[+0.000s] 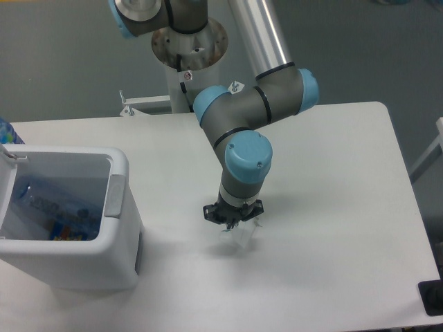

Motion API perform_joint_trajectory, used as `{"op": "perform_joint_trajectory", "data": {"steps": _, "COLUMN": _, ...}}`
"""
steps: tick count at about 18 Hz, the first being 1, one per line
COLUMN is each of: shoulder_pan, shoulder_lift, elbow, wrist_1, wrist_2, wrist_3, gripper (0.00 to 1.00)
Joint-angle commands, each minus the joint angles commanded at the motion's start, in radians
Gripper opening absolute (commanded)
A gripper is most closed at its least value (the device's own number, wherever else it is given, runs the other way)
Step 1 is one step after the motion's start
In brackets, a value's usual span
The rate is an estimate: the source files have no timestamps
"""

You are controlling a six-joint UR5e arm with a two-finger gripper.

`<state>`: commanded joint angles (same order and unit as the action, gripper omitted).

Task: Place the trash in the trash can
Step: 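Lower the gripper and pinch the white wrapper, then lift the wrapper and swing it toward the trash bin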

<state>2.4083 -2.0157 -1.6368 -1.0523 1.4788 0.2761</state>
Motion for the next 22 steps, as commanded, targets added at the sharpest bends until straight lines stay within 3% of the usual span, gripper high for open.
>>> {"op": "perform_joint_trajectory", "data": {"steps": 9, "shoulder_pan": 0.075, "shoulder_lift": 0.005, "elbow": 0.123, "wrist_1": 0.000, "wrist_2": -0.158, "wrist_3": -0.024, "gripper": 0.05}}
{"op": "perform_joint_trajectory", "data": {"steps": 16, "shoulder_pan": 0.095, "shoulder_lift": 0.012, "elbow": 0.251, "wrist_1": 0.002, "wrist_2": -0.261, "wrist_3": -0.123, "gripper": 0.05}}
{"op": "perform_joint_trajectory", "data": {"steps": 22, "shoulder_pan": 0.106, "shoulder_lift": 0.086, "elbow": 0.316, "wrist_1": 0.011, "wrist_2": -0.313, "wrist_3": -0.121, "gripper": 0.05}}
